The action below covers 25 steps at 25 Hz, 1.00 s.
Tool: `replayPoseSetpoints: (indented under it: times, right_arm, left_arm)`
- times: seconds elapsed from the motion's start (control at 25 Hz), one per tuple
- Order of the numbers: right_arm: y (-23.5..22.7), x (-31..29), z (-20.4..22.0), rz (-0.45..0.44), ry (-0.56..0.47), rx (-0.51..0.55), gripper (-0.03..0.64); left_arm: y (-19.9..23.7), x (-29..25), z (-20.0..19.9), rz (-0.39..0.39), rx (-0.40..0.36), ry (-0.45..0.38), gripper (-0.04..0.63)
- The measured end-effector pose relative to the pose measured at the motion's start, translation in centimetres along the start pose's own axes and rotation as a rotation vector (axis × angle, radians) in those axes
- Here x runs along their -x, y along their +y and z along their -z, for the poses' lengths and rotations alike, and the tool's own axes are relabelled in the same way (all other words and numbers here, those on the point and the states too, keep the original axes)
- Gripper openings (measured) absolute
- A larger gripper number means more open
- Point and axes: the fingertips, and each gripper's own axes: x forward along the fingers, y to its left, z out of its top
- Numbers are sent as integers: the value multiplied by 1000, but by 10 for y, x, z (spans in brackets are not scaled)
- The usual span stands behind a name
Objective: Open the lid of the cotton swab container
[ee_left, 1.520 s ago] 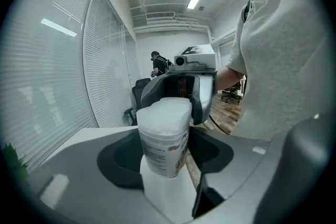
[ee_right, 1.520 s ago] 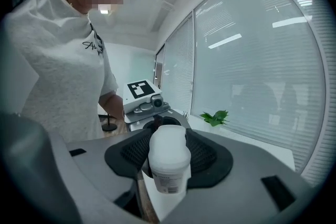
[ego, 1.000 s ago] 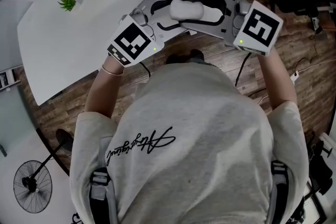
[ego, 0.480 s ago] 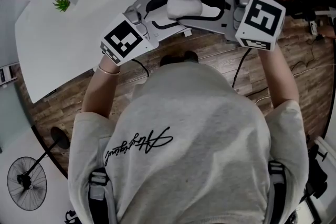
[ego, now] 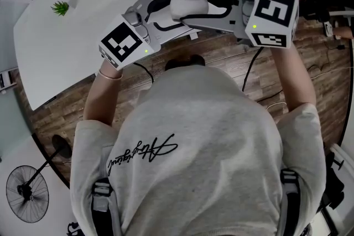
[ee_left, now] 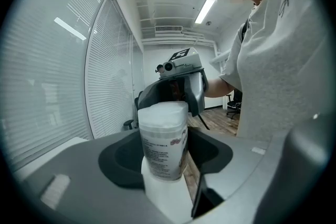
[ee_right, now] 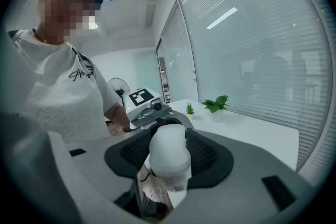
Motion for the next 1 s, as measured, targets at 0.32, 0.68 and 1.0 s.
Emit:
replayPoseSetpoints:
  times: [0.32, 0.68, 1.0]
  right_arm:
    - [-4, 12, -9, -9, -2, -38, 210]
    - [-22, 18, -13, -57, -4, -123, 210]
    - [-35, 23, -27, -99, -105, -335, 66]
  left_arm:
    - [4, -7, -16, -4, 6, -38, 241]
    - [18, -12, -18, -2, 48, -63, 238]
    - [18, -16, -20, -16, -68, -22, 230]
